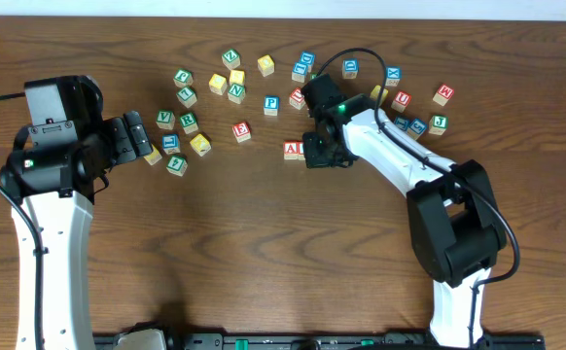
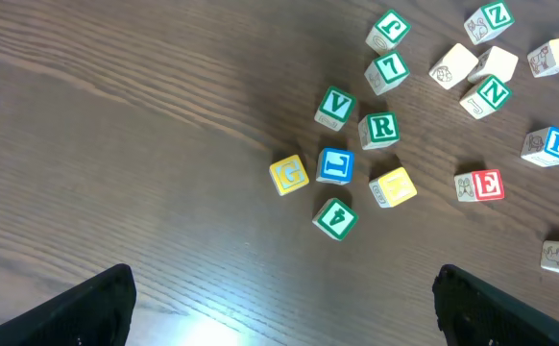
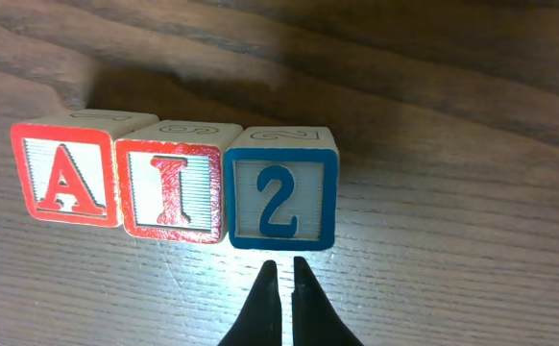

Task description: Spell out AI2

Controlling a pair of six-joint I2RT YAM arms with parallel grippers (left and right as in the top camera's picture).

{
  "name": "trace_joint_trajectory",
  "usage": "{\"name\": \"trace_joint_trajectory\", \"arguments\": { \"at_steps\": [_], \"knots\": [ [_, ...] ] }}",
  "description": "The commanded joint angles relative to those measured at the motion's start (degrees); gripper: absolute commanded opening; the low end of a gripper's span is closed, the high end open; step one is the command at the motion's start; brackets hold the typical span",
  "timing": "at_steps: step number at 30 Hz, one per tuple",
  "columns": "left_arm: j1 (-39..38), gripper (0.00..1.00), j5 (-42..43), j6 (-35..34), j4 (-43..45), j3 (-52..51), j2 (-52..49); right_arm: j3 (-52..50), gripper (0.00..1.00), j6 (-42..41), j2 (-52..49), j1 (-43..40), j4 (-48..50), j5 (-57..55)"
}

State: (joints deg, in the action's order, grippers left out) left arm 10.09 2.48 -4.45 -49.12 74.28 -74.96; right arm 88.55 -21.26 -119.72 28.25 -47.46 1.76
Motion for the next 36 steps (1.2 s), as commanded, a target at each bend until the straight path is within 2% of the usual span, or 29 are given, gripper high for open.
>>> {"name": "trace_joint_trajectory", "arguments": {
  "at_steps": [1,14,36],
  "knots": [
    [0.24,0.97,-0.13,0.35,-0.13,0.20,-0.28,0.61,0.01,-1.01,2.73,-1.29,-0.20,-0.83],
    [0.24,0.98,-0.13,0.35,-0.13,0.20,-0.28,0.44,0.01,-1.46,1.51,-1.68,0.81,-5.92],
    [0.24,0.98,-0.13,0.35,-0.13,0.20,-0.28,0.35,0.01,-1.40,-0.42,-1.53,2.95,-4.17]
  ]
}}
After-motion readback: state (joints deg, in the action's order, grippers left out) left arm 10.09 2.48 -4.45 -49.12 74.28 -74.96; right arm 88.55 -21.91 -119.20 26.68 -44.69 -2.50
